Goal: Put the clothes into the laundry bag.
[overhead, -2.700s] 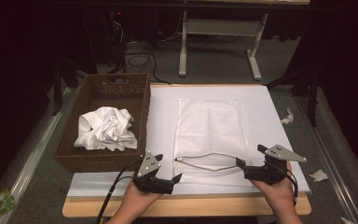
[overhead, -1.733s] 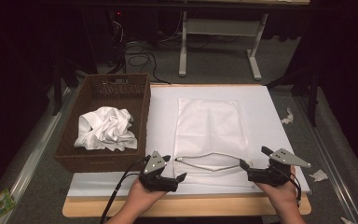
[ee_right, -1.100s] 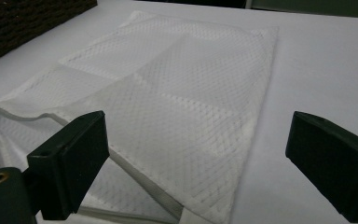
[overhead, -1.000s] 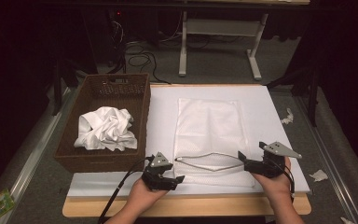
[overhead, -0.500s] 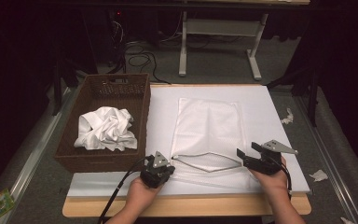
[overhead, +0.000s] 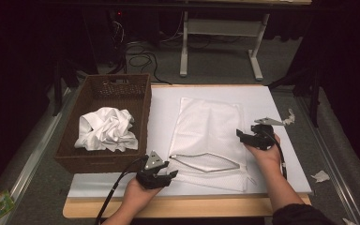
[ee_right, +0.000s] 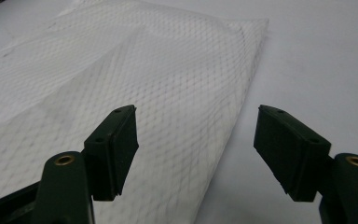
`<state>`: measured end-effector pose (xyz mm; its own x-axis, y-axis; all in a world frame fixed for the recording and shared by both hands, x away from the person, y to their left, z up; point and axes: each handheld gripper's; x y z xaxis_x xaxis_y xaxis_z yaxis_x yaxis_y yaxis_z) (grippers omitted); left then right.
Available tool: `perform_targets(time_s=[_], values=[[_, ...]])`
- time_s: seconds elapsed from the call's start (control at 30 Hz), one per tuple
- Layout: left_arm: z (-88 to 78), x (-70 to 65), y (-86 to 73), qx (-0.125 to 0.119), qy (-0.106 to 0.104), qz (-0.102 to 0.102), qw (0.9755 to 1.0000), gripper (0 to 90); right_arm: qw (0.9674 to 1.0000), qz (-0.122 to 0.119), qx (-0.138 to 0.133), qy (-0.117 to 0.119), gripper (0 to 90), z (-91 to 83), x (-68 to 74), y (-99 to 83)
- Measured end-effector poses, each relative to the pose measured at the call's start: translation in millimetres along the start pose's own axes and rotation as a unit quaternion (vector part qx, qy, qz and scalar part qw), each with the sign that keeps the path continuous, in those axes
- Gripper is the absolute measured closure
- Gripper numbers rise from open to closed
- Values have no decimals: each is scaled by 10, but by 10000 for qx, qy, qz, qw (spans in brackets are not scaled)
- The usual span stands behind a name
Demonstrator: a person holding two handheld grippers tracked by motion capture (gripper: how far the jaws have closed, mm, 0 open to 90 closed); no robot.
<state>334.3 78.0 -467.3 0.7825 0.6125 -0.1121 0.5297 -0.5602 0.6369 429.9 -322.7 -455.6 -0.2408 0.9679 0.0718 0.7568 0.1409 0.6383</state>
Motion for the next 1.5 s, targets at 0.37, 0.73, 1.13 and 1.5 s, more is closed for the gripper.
perform_targets(time_s=[0.37, 0.73, 1.13, 1.5], values=[[0, 18, 15, -145, -84, 7, 9999, 425, 9976, 225, 575, -301, 546, 557, -178, 347], [-15, -23, 75, -263, -186, 93, 9994, 417, 9962, 171, 734, -443, 892, 333, -303, 162], [-5, -103, 104, -338, -289, 203, 9988, 378, 9941, 539, 627, -707, 886, -109, -672, -349], [-25, -138, 85, -445, -147, 374, 9982, 329, 9992, 230, 8, -313, 353, -541, -430, -434]])
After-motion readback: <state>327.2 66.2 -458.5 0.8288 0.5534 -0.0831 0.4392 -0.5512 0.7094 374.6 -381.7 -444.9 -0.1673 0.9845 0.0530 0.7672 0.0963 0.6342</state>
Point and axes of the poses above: each handheld gripper's, and its own axes: z roughly forward along the jaws, y roughly out of its top, x roughly to its left, and after that the axes turned 13 degrees about x, right-handed
